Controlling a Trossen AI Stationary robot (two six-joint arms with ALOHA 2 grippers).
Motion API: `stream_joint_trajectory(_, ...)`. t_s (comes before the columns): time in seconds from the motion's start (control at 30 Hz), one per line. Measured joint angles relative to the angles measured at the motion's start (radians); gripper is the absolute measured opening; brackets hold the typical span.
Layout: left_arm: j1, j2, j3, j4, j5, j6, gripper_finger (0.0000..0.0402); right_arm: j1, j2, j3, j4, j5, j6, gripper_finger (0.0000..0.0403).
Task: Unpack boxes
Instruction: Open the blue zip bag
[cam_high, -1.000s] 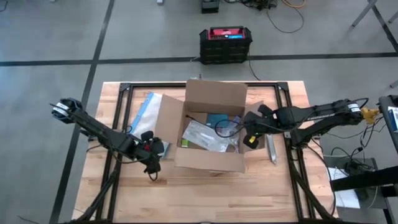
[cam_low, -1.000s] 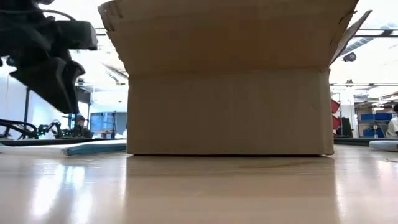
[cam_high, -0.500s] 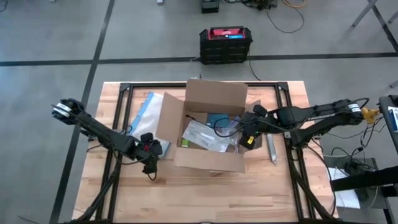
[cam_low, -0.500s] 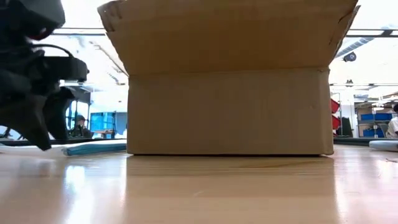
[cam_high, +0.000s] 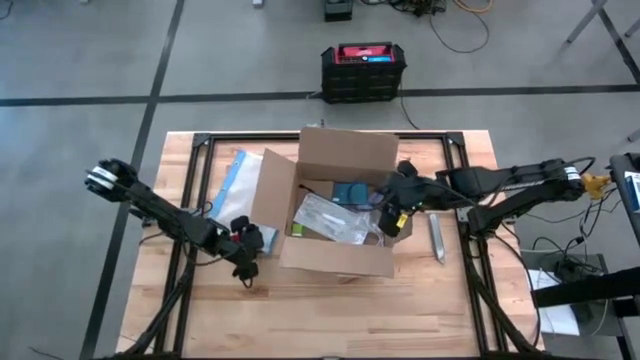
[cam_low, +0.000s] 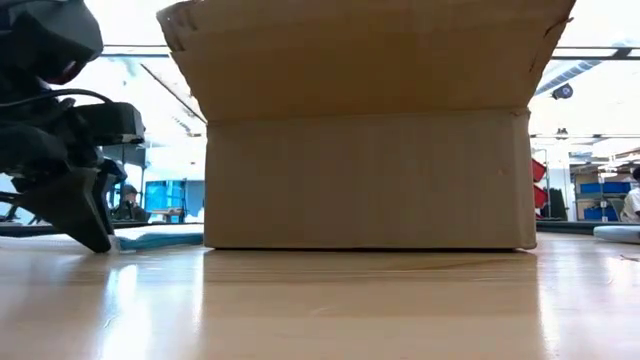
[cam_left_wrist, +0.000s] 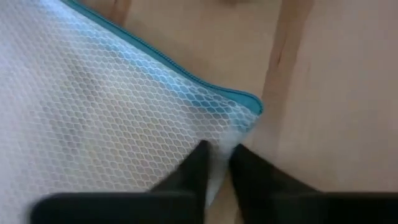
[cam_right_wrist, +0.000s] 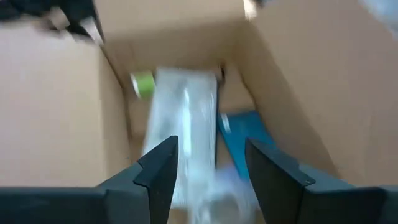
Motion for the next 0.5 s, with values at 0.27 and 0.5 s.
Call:
stream_joint_trajectory(0.27, 0.001, -0.234, 0.066, -0.263, 0.074, -0.058, 0.0001, -0.013, 0.001, 0.104, 0.205, -0.002, -0.108, 0.0135)
stream_joint_trajectory(0.5, 0.002, -0.478, 0.368, -0.704, 0.072, -0.048, 0.0000, -0.022, 0.027, 0.134, 0.376, -0.103, -0.074, 0.0114)
